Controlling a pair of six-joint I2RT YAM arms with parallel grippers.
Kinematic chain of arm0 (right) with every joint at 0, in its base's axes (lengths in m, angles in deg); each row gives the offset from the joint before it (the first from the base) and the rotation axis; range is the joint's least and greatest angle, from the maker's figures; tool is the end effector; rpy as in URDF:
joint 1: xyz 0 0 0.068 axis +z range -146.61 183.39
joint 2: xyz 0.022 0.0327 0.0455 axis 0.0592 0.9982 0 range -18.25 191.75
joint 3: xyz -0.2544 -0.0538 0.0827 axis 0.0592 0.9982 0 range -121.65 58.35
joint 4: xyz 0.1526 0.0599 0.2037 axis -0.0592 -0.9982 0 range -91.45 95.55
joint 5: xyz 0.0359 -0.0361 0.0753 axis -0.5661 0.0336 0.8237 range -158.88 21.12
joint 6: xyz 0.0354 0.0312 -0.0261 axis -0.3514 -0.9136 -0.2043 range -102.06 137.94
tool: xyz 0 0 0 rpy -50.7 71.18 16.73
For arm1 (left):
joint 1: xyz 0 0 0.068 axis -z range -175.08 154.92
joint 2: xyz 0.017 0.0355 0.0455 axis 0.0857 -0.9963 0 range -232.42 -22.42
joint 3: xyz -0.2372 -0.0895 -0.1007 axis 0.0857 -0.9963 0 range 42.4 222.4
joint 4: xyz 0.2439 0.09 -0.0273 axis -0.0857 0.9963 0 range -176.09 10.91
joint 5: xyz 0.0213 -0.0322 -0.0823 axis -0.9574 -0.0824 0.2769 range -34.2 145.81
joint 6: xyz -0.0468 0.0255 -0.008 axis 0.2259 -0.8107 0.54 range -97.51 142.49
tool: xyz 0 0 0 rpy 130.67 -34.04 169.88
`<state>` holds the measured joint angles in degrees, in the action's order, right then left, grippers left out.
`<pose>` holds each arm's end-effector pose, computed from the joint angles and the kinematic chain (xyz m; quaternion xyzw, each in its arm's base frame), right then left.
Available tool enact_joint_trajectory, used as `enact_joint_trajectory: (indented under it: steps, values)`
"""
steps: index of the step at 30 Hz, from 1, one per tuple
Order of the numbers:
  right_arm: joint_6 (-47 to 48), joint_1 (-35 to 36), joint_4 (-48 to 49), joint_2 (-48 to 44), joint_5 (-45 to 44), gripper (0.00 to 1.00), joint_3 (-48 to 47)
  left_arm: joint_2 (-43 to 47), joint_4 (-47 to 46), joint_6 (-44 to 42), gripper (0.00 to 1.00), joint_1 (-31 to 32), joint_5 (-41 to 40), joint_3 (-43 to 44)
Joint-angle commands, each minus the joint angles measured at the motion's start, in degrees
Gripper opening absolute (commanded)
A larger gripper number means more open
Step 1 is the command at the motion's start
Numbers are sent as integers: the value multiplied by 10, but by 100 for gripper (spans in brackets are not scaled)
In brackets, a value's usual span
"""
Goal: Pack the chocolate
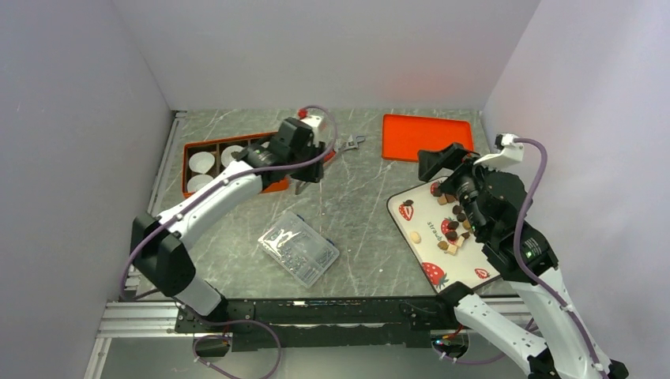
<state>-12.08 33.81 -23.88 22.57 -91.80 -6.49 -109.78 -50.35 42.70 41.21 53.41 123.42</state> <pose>0.1155 0.0519 0.4306 0.1311 0.7254 0.2049 0.6439 0.2742 -0.1996 0.3364 0.1193 0.9058 -0.1754 0.3667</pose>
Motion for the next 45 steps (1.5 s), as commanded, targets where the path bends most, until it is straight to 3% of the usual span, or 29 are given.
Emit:
enact_joint_trajectory:
  steps: [1,11,22,45]
  values:
    - [-2,-1,13,-20,-40,100,-10,-41,-58,-11,44,48,19,57]
    - [0,-1,1,-59,-90,100,-23,-178,-95,-44,44,159,55,166]
    - [-2,-1,-17,-86,-110,100,-38,-301,-105,-70,44,236,101,265]
    - [12,-1,-50,-96,-115,100,-48,-458,-93,-82,45,263,137,408]
